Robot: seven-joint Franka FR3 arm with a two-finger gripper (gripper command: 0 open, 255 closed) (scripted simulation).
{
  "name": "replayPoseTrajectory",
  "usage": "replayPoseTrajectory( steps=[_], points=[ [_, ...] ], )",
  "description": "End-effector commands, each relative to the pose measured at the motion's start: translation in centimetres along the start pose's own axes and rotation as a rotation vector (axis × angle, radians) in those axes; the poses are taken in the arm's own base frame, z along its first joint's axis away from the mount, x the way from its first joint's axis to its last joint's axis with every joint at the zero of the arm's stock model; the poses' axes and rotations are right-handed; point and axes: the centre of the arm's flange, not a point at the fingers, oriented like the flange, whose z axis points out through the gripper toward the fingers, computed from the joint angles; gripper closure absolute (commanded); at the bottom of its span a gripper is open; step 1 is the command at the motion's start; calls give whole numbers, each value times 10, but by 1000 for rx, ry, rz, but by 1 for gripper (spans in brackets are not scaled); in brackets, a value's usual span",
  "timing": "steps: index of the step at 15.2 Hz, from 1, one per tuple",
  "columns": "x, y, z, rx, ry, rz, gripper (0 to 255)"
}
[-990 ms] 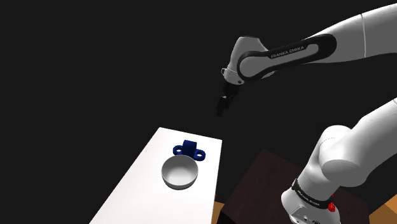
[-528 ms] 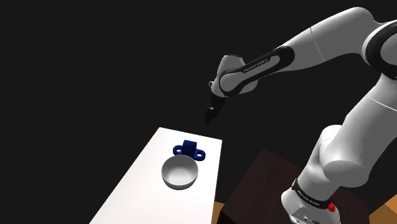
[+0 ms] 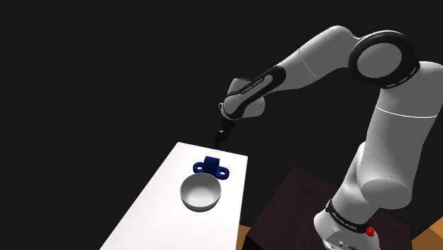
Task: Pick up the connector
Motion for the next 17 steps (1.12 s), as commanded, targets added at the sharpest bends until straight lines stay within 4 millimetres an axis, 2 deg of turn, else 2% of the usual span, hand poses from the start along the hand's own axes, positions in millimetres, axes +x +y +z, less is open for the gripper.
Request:
replayPoseTrajectory(
  steps=[1,7,8,15,17],
  points=[
    [17,5,24,13,5,-11,0],
    [57,11,92,49,18,-45,0],
    [60,12,98,53,19,-48,0],
    [54,17,134,53,19,-48,0],
    [54,17,137,53,19,-48,0]
  ],
)
